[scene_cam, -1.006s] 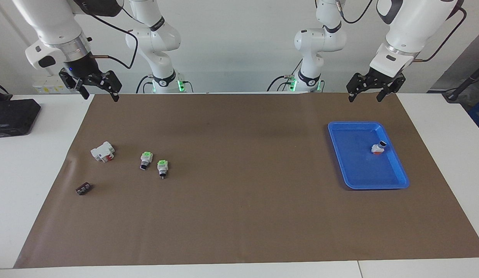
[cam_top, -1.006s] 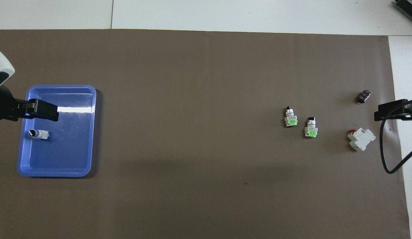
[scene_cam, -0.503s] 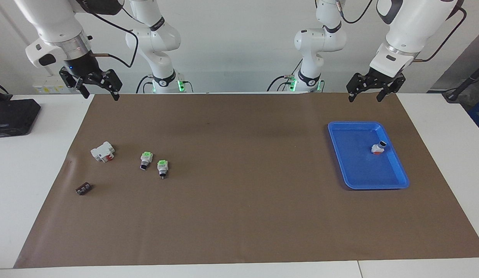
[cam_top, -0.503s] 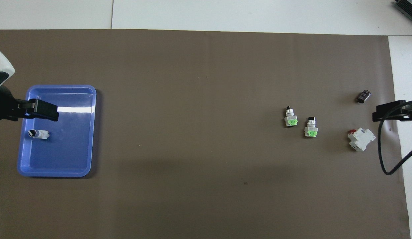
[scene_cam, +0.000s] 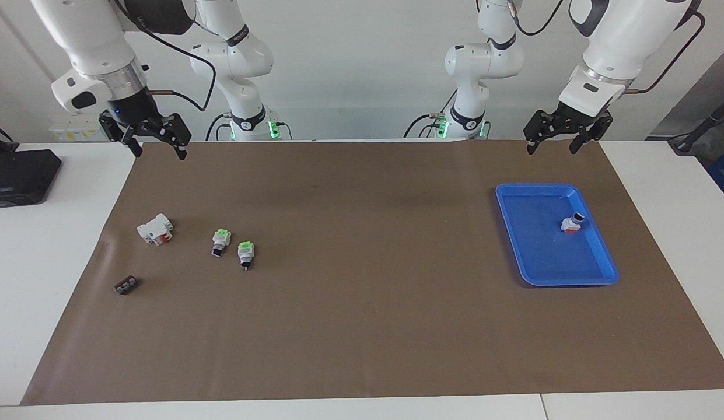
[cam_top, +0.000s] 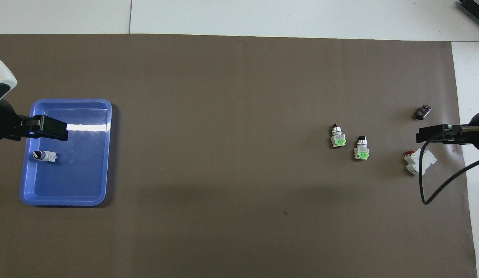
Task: Turn and place switch with both arms
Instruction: 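Reach the right gripper to the green-labelled switch and grasp it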
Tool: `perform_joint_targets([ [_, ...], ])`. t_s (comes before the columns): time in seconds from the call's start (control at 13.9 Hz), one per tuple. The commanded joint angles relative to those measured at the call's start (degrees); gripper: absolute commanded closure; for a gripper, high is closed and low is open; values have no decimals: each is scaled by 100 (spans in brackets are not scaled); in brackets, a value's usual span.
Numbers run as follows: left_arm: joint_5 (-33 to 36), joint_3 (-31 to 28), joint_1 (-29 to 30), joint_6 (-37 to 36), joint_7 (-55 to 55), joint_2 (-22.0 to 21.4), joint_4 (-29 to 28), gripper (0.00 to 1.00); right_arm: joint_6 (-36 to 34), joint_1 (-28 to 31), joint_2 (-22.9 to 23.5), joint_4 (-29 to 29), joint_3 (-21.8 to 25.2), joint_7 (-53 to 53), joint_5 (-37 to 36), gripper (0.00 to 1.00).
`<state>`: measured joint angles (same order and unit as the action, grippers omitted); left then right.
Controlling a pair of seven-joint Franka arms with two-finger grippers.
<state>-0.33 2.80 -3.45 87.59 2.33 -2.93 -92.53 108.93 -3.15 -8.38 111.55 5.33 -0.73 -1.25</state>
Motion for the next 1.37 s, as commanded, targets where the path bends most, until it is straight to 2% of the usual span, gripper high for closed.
perform_joint_targets([
  [0.0, -63, -7, 29, 39, -22, -164, -177, 0, 1145, -18, 19, 1077, -32, 187, 142, 0],
  [0.29, -63, -7, 29, 39, -22, -164, -177, 0, 2498, -37, 845, 1614, -24, 1046, 328, 0],
  [0.5, -63, -7, 29, 39, -22, -164, -177, 0, 3185, -10, 1144, 1949, -32, 1145, 336, 0],
  [0.93, -63, -7, 29, 39, -22, -164, -177, 0, 3696, 25, 1409, 2257, -24, 1409, 608, 3],
  [1.29, -63, -7, 29, 39, -22, -164, -177, 0, 3758, 16, 1453, 2362, -32, 1436, 670, 8],
])
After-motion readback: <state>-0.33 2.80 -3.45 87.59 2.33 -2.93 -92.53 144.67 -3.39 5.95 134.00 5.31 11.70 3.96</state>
